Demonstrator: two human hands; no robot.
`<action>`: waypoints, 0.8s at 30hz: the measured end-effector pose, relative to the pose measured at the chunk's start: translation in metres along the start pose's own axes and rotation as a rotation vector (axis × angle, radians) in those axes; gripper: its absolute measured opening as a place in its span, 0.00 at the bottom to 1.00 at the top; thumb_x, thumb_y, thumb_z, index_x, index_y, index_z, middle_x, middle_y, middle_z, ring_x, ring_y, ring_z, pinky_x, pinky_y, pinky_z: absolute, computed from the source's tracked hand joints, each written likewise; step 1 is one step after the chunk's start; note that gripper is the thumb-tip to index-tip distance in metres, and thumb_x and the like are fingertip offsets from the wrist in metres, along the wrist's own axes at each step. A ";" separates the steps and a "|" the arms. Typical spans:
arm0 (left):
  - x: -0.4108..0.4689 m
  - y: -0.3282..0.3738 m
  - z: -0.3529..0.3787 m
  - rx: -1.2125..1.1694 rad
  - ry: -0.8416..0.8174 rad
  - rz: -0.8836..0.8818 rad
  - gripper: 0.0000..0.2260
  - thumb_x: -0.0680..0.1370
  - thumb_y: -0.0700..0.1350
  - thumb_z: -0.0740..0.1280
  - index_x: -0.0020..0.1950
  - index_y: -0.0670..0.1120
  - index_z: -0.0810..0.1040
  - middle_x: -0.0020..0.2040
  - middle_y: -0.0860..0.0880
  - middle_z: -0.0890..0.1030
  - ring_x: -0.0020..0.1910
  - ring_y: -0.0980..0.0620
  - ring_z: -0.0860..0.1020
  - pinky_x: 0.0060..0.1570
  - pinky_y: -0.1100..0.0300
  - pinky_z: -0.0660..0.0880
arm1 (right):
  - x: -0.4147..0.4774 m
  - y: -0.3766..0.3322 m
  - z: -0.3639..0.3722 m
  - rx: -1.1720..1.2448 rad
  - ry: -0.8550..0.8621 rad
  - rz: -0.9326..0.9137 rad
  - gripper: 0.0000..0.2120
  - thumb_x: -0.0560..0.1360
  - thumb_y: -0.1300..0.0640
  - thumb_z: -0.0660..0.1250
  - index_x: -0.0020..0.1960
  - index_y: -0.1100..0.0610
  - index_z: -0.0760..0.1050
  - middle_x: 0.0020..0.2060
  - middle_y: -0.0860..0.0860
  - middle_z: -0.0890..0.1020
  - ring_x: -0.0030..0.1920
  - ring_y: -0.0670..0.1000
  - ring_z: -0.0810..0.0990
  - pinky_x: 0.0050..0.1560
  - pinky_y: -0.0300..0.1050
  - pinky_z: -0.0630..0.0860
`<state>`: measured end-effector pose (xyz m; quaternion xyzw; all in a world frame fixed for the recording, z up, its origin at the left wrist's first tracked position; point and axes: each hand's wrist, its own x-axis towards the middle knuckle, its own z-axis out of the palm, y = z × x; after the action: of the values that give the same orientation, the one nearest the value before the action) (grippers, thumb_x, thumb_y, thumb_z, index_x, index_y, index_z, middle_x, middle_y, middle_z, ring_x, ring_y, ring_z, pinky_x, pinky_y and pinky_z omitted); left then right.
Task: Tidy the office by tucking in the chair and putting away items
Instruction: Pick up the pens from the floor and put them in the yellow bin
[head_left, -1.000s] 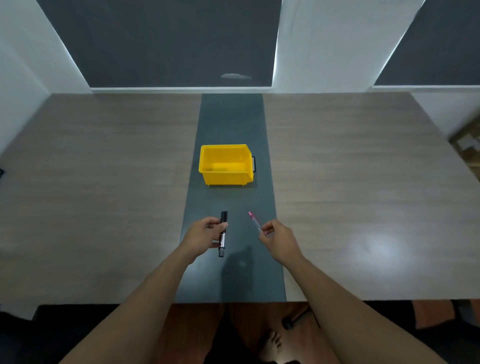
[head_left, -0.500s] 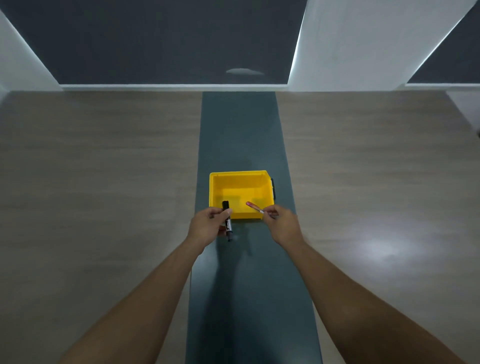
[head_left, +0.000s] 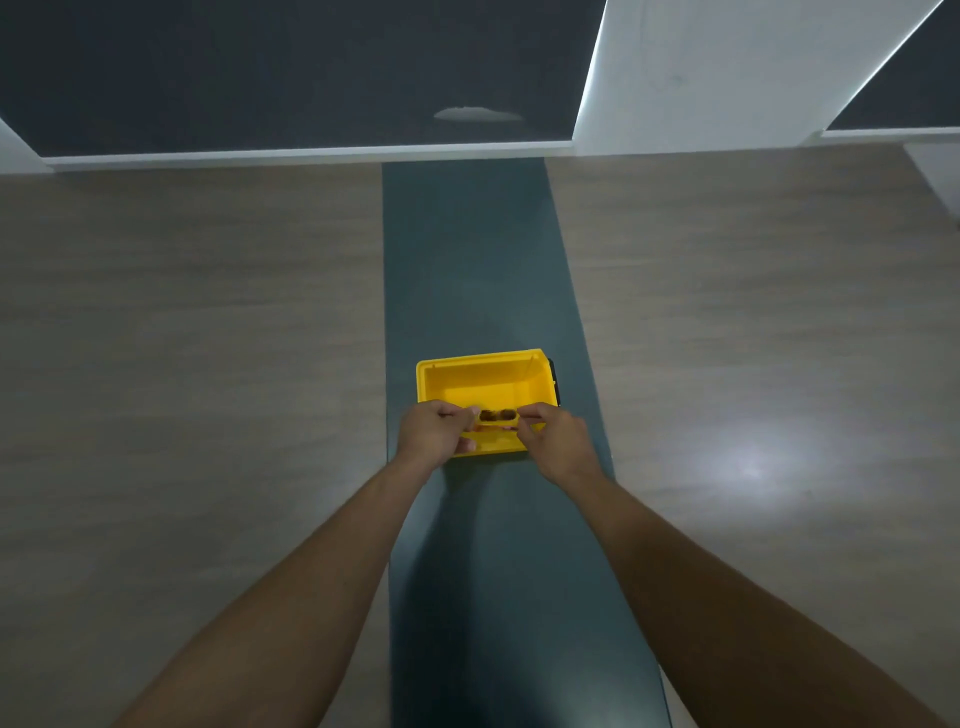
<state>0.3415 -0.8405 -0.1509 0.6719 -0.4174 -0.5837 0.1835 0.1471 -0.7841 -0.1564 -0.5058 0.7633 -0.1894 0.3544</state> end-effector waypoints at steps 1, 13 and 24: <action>0.001 -0.001 -0.001 0.002 -0.004 0.001 0.12 0.81 0.52 0.74 0.52 0.43 0.87 0.50 0.48 0.88 0.37 0.50 0.86 0.45 0.59 0.86 | 0.000 0.001 -0.001 -0.010 0.004 0.002 0.15 0.83 0.51 0.69 0.67 0.55 0.82 0.59 0.53 0.86 0.50 0.51 0.83 0.44 0.37 0.75; -0.027 0.007 0.010 0.032 -0.111 0.084 0.09 0.84 0.50 0.70 0.56 0.45 0.85 0.53 0.46 0.89 0.47 0.44 0.88 0.47 0.55 0.87 | -0.035 0.013 -0.029 0.005 0.087 0.036 0.16 0.81 0.52 0.71 0.67 0.56 0.82 0.60 0.53 0.86 0.54 0.54 0.84 0.51 0.45 0.79; -0.123 0.022 0.090 0.186 -0.274 0.206 0.10 0.85 0.48 0.67 0.60 0.43 0.83 0.53 0.46 0.88 0.46 0.44 0.87 0.42 0.55 0.83 | -0.141 0.073 -0.090 0.091 0.275 0.131 0.12 0.79 0.56 0.72 0.61 0.57 0.84 0.54 0.52 0.88 0.47 0.51 0.84 0.53 0.40 0.78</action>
<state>0.2535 -0.7364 -0.0796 0.5542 -0.5570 -0.6067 0.1207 0.0684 -0.6316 -0.0936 -0.4075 0.8267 -0.2678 0.2807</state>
